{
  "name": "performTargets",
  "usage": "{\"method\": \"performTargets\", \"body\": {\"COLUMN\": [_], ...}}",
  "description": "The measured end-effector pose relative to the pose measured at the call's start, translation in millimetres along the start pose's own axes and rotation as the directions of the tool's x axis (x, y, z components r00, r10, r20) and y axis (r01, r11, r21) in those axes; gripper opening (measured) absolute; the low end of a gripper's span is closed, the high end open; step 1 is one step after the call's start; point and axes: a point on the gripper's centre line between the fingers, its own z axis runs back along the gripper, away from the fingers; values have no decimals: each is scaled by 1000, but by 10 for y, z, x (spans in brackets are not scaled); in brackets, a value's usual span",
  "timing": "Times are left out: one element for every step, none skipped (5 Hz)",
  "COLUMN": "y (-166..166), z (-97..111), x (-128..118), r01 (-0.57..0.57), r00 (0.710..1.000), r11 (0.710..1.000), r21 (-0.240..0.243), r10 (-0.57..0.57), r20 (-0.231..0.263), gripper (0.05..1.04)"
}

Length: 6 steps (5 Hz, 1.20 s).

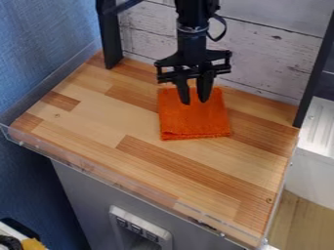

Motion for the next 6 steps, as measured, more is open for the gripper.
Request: {"method": "performTargets", "body": {"y": [-29,-4,20,7,37,22], "z": [-103,-193,-251,-259,-327,-384], "x": [37,8,-54,-105,-144,-132], "r01": [-4,0,11,21,22,19], "r00": [1000,999,999,999,999,1000], "r11": [1000,1000,999,997,994,992], "r21": [-1,15,39,70,109,125], "r10": [4,-1,-12,-24,-24,-20], "r20": [19,36,41,42,22,9], "gripper": [157,68,63,63,63,63]}}
